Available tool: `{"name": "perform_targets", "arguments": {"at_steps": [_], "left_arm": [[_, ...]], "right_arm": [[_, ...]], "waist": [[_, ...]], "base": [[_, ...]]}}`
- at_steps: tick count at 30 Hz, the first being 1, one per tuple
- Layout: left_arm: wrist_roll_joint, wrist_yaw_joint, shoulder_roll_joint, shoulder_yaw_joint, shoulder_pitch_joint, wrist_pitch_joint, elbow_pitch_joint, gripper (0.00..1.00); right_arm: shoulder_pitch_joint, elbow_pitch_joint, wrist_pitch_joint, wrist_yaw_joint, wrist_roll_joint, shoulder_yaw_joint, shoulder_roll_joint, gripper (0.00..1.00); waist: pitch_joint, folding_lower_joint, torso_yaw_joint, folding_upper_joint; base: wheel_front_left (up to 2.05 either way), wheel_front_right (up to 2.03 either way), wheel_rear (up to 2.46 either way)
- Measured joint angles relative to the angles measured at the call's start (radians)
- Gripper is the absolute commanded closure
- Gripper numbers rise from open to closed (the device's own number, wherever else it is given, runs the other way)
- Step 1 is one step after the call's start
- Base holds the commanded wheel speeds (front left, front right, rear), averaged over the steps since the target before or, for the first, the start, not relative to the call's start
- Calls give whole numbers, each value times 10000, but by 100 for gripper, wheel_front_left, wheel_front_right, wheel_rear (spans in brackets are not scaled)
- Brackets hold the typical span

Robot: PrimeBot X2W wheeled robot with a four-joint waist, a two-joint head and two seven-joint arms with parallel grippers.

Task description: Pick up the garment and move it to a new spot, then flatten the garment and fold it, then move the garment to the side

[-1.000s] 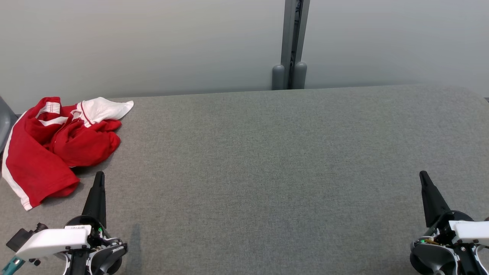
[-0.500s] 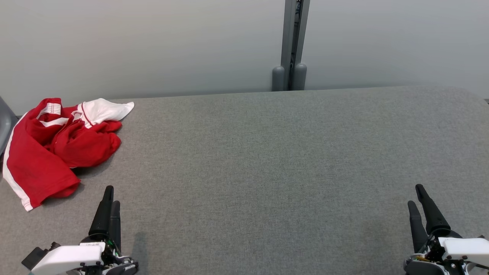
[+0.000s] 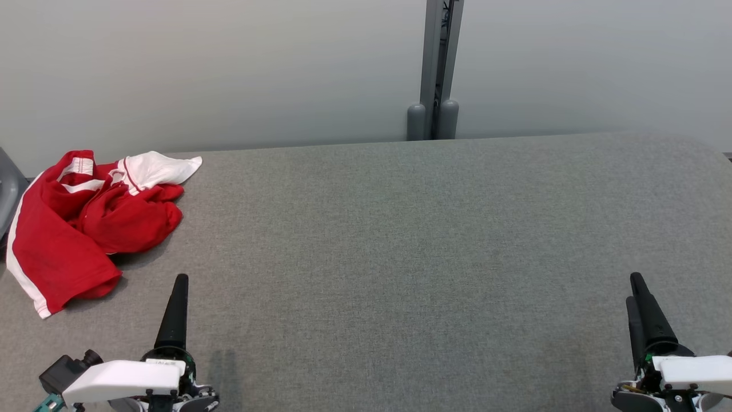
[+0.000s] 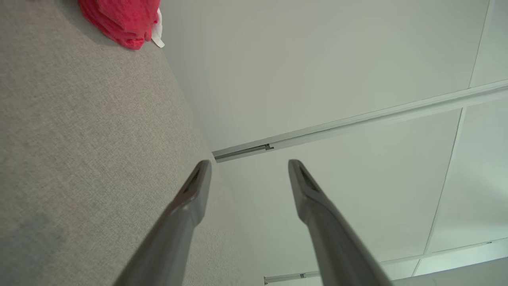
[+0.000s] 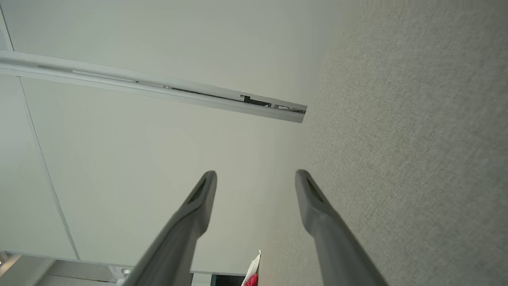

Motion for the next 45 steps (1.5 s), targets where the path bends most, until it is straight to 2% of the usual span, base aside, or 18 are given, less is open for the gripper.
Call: {"name": "perform_targets", "arguments": {"at_steps": [15, 29, 45], "left_arm": [[3266, 637, 40, -500, 47, -573, -500, 0], [6063, 997, 77, -786, 271, -1043, -677, 0], [8314, 1225, 211, -1005, 462, -1515, -646, 0]], "right_arm": [[275, -773, -594, 0, -2727, 272, -36, 0], [463, -1103, -1064, 2, -5160, 663, -65, 0], [556, -1193, -1521, 2, -7313, 915, -94, 0]], "waist": [[-103, 0, -8, 0], [-160, 0, -19, 0], [-274, 0, -23, 0]], "base": [[0, 0, 0], [0, 0, 0], [0, 0, 0]]}}
